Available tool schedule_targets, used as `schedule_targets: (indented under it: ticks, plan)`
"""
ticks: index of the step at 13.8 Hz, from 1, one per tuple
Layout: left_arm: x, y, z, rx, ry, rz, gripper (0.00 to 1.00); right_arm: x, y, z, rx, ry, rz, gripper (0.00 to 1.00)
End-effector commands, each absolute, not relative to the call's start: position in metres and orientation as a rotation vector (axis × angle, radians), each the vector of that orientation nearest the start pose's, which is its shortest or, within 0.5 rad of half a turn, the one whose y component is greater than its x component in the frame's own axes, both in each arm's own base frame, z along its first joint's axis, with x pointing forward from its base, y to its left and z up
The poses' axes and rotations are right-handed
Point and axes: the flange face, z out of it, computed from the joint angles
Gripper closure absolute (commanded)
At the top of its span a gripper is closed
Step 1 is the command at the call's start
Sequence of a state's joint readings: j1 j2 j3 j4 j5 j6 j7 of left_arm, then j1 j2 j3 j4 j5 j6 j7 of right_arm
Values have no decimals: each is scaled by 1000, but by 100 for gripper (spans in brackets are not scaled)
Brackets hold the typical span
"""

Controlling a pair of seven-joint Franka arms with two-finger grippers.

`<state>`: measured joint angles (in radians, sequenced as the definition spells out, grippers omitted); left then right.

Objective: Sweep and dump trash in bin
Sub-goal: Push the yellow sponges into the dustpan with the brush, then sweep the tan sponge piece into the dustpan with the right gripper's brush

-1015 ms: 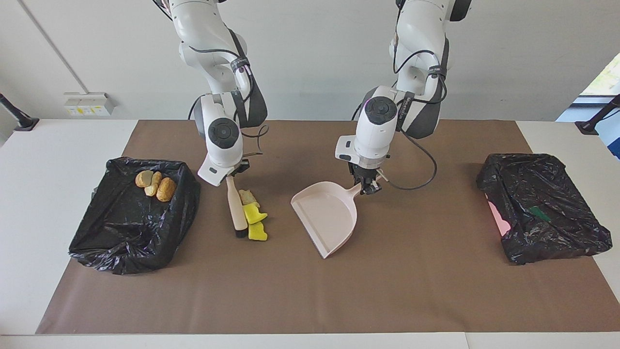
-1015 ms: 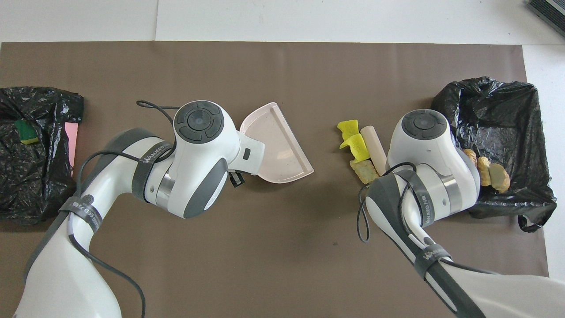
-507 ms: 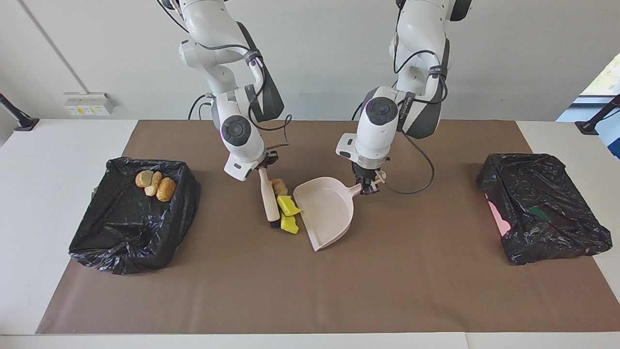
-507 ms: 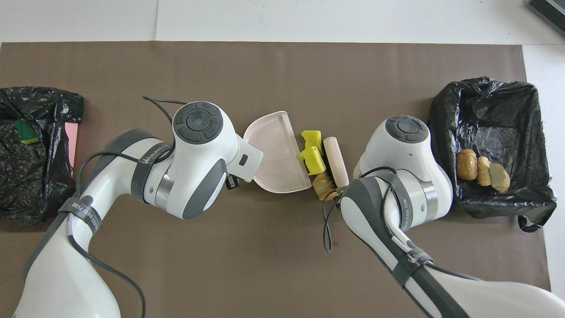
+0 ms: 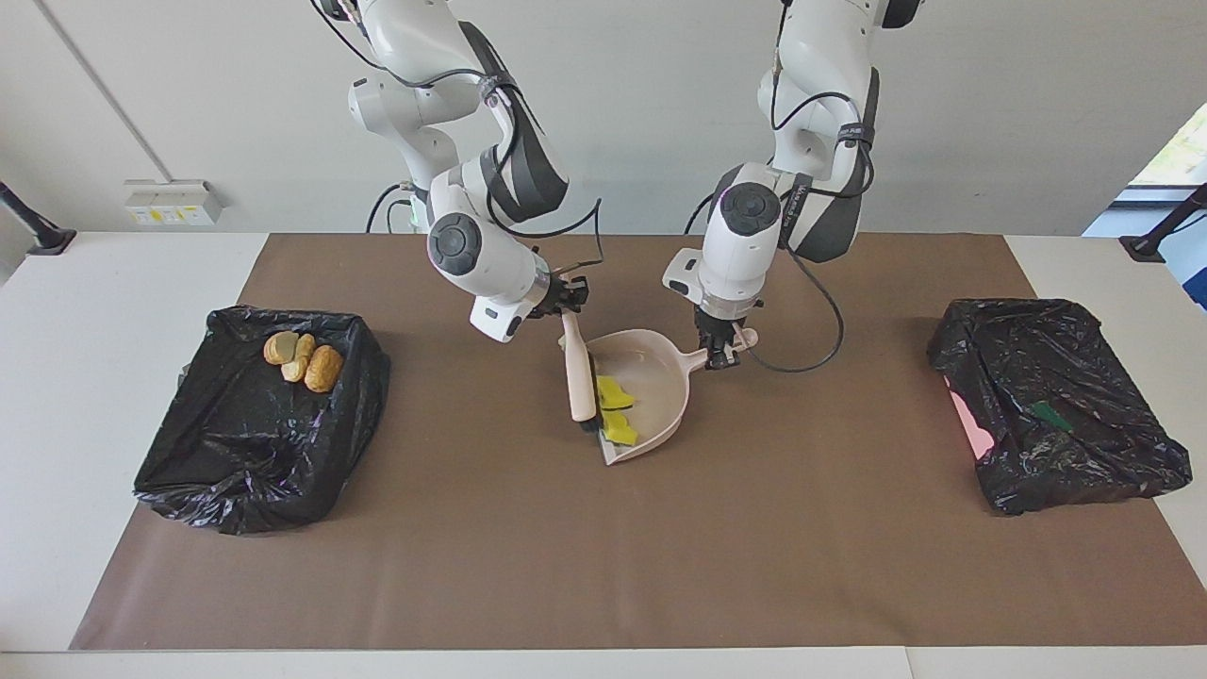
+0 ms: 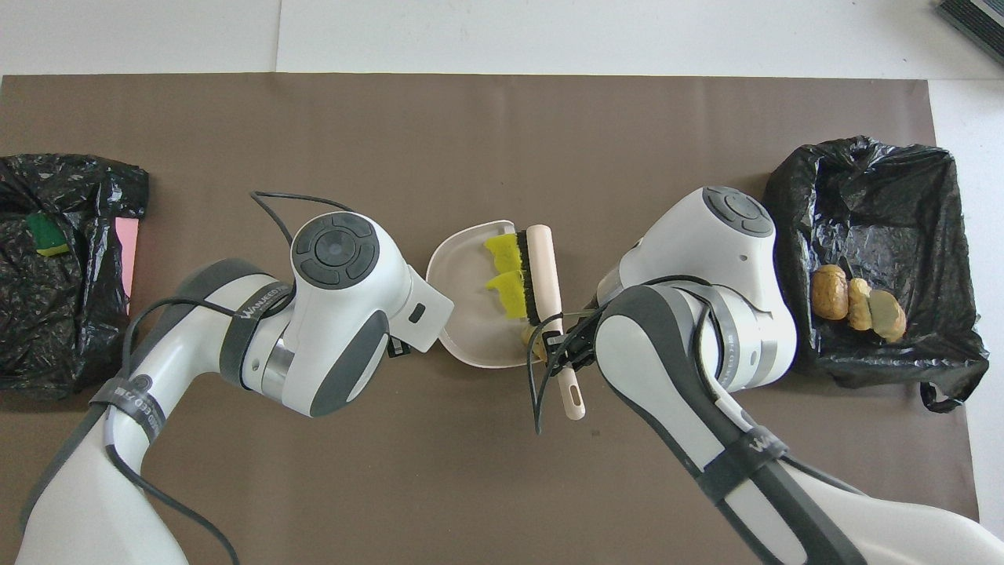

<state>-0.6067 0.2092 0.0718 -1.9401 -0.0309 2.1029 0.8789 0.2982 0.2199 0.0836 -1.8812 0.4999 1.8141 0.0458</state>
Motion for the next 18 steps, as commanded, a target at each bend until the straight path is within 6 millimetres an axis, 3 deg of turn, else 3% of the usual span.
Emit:
schedule_targets:
  ticks: [1, 3, 4, 6, 9, 10, 12, 14, 18]
  plan:
    - [500, -295, 373, -2399, 2063, 66, 100, 546, 240, 419, -2620, -233, 558, 100]
    - [499, -293, 373, -2399, 2067, 83, 100, 556, 213, 454, -2670, -270, 598, 100]
    - [499, -292, 372, -2401, 2065, 90, 100, 557, 203, 461, -2785, -330, 607, 100]
    - [499, -292, 371, -2402, 2066, 97, 100, 543, 190, 445, -2952, -386, 633, 100]
    - [502, -287, 373, -2406, 2061, 92, 100, 495, 166, 407, -3030, -249, 737, 100]
    - [505, -282, 372, -2416, 2050, 94, 100, 478, 166, 384, -3044, -198, 777, 100]
    - [508, -280, 373, -2414, 2060, 87, 100, 459, 172, 363, -3055, -187, 780, 100]
    - [515, -265, 373, -2425, 2058, 87, 100, 448, 189, 353, -3052, -163, 785, 100]
    - [519, -259, 375, -2378, 2117, 76, 100, 428, 227, 330, -2949, -34, 734, 100]
